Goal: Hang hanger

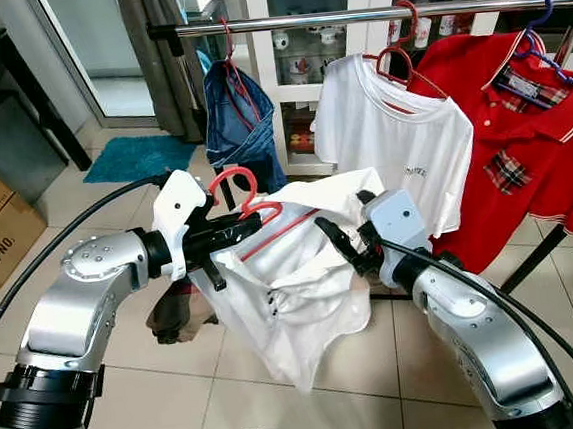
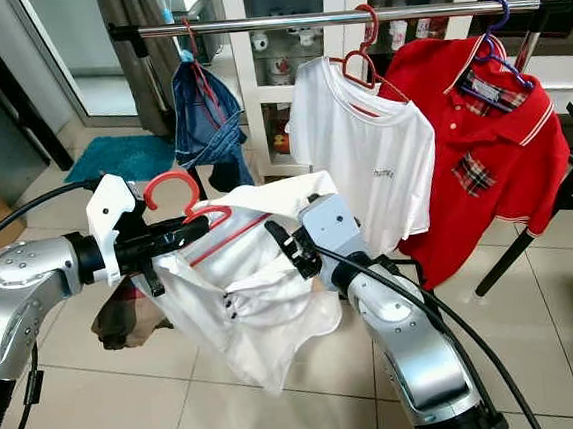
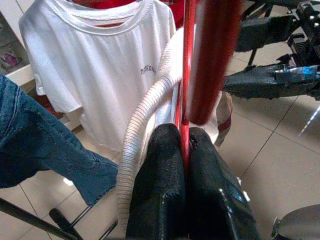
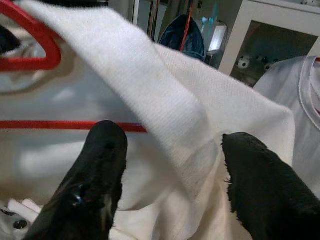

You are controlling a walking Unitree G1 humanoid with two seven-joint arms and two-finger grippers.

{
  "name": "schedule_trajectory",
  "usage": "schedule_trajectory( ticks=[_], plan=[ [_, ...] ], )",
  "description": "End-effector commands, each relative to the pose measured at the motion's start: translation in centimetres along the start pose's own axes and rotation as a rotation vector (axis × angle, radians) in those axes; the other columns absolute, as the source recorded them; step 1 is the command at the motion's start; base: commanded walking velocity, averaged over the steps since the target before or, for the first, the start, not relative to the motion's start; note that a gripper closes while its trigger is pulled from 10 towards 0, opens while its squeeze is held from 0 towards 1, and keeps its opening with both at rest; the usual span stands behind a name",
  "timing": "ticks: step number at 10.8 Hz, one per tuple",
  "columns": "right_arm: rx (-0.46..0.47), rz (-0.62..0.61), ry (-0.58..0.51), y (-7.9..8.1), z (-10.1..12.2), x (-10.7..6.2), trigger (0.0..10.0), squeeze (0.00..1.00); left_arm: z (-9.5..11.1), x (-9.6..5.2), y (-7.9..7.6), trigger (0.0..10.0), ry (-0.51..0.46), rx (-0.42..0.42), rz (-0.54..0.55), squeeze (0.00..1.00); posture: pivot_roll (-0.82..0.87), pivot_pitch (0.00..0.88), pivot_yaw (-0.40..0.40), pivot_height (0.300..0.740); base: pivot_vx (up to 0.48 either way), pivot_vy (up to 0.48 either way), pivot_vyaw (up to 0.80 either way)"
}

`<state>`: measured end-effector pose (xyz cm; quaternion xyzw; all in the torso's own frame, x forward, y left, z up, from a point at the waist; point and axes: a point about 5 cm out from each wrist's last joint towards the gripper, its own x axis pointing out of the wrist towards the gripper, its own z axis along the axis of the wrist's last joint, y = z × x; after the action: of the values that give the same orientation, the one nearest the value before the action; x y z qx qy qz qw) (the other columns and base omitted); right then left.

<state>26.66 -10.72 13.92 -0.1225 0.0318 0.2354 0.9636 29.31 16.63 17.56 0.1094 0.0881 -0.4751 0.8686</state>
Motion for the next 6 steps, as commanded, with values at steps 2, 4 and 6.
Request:
schedule_trajectory(
  ticks=[2,4,6],
  plan=[
    [-0.015,0.012,0.0,0.07,0.13,0.25,0.0,0.0,0.58,-0.14,-0.1,0.0,0.005,0.036,-0.013,0.0,-0.08,0.027,0.101,0.74,0.0,0.0,0.0],
    [-0.013,0.009,0.005,-0.03,-0.06,0.33,0.0,0.0,0.52,-0.14,-0.22,0.0,0.014,0.04,-0.026,0.0,-0.08,0.028,0.101,0.74,0.0,0.0,0.0],
    [-0.012,0.001,0.007,-0.22,-0.15,0.28,0.0,0.0,0.39,-0.23,-0.25,0.0,0.023,0.043,-0.029,0.0,-0.08,0.025,0.1,0.74,0.0,0.0,0.0]
  ],
)
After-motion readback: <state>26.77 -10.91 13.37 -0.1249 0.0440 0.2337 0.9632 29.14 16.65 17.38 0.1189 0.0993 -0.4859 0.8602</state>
